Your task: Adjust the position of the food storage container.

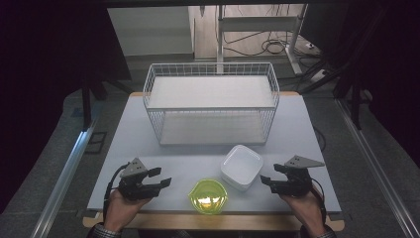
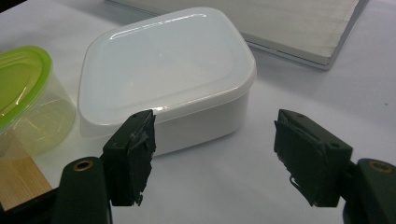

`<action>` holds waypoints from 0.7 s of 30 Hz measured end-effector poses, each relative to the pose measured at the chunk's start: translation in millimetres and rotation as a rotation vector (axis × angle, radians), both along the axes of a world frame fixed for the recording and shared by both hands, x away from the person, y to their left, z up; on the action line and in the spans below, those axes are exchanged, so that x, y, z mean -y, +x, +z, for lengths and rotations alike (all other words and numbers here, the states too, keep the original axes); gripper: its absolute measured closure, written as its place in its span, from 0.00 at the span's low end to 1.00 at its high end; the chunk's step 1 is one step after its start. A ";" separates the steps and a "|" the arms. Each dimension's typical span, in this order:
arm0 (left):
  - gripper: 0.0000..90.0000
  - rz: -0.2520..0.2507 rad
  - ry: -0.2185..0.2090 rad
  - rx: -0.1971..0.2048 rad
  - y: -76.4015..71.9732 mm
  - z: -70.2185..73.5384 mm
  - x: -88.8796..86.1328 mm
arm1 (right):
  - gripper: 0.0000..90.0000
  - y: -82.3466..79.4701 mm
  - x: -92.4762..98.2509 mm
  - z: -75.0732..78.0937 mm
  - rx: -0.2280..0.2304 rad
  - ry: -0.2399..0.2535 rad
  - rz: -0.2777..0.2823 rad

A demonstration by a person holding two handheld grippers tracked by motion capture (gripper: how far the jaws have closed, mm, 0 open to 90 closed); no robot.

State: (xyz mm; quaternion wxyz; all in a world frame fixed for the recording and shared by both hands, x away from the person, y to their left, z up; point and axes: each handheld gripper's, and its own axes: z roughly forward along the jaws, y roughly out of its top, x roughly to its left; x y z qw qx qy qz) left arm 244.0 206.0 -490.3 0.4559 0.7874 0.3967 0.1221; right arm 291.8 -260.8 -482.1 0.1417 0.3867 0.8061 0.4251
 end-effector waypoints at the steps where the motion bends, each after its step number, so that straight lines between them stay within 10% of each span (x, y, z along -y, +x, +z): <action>1: 0.51 -0.005 -0.005 0.006 -1.1 1.7 2.1 | 0.33 0.2 -0.1 -0.3 -0.002 -0.001 -0.002; 13: 0.98 -0.173 -0.002 0.049 -22.6 16.8 56.7 | 0.32 0.3 -0.4 -0.6 0.007 -0.013 -0.016; 21: 1.00 -0.282 -0.004 0.058 -35.2 19.8 93.0 | 0.32 0.5 -1.7 -1.5 0.005 -0.025 -0.015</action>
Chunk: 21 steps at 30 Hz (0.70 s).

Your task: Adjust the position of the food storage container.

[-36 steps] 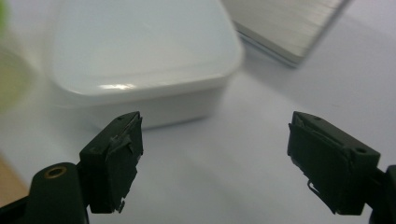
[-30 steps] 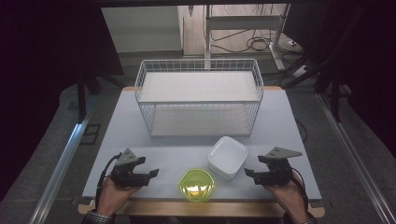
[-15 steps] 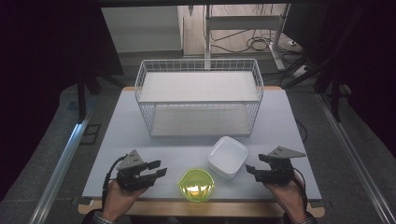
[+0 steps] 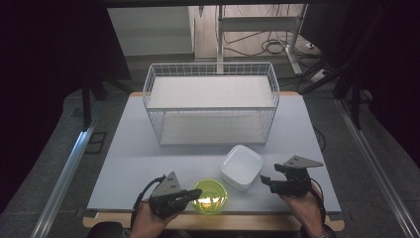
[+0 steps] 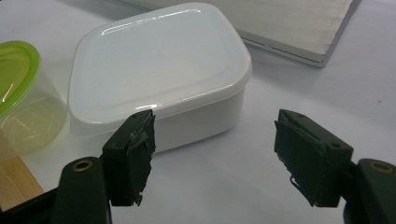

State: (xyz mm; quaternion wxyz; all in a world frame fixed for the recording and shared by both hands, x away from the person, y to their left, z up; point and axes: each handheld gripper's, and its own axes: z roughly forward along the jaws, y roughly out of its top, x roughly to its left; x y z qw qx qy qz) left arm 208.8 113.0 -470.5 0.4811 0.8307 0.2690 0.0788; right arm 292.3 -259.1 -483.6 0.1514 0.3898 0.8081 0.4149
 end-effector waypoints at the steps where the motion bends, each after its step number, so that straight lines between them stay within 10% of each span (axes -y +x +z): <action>1: 1.00 -0.025 0.002 -0.001 -2.4 -0.8 9.1 | 0.32 -0.2 -0.9 0.1 0.004 -0.006 0.000; 21: 1.00 -0.073 0.088 0.001 -7.4 -23.3 75.6 | 0.32 0.9 -1.6 -0.5 0.002 -0.020 -0.008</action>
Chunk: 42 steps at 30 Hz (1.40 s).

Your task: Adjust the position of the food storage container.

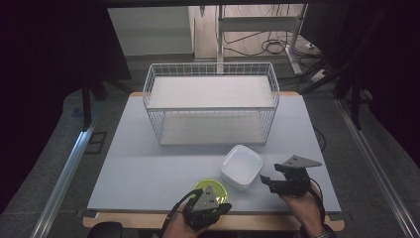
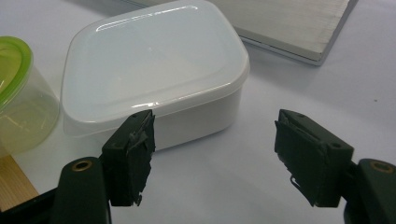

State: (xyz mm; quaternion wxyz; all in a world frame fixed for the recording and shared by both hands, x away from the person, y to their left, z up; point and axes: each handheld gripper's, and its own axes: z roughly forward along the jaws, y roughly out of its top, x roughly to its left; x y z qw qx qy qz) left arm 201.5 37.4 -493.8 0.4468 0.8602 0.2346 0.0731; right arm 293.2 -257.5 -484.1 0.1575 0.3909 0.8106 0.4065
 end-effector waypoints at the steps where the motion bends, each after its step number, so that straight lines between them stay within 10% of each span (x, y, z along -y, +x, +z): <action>1: 1.00 0.005 0.014 0.003 0.9 -1.0 0.6 | 0.32 0.1 0.2 -0.1 -0.003 0.001 -0.001; 42: 1.00 0.327 0.013 -0.020 50.0 -2.7 -106.7 | 0.32 0.8 1.7 -0.8 -0.008 -0.004 -0.006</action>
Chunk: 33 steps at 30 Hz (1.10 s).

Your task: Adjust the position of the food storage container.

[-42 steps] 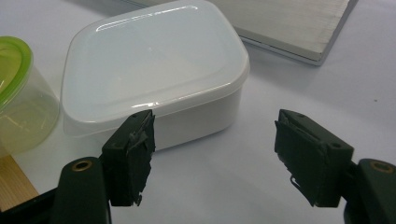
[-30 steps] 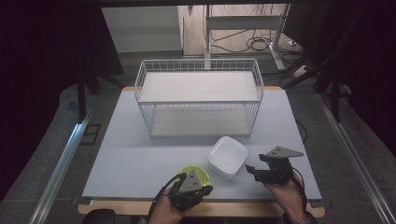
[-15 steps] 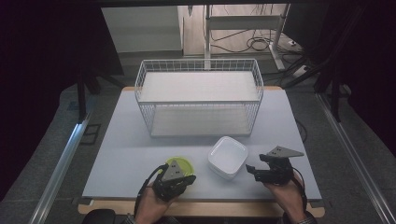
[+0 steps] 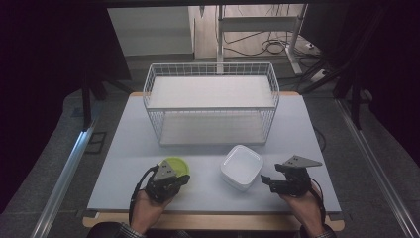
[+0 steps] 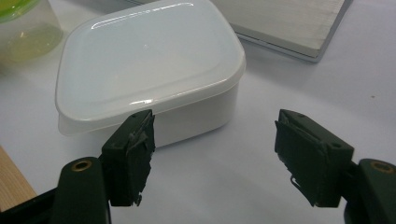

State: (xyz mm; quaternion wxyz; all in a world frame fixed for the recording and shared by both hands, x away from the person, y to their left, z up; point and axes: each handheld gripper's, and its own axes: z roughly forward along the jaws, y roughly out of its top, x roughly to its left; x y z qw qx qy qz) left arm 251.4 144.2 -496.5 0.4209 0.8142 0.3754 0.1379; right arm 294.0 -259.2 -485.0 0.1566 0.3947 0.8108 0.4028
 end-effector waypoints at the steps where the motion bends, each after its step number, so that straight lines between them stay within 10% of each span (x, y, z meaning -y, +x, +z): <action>1: 1.00 0.008 0.002 0.001 1.5 -0.1 -3.0 | 0.32 0.0 0.0 0.0 0.000 0.000 0.000; 25: 1.00 0.230 0.017 0.022 34.9 -3.8 -69.3 | 0.38 -0.2 1.4 0.8 -0.020 0.044 -0.007; 33: 0.97 0.167 -0.060 0.061 18.2 2.7 -49.6 | 0.70 2.6 4.2 4.3 -0.021 0.022 -0.006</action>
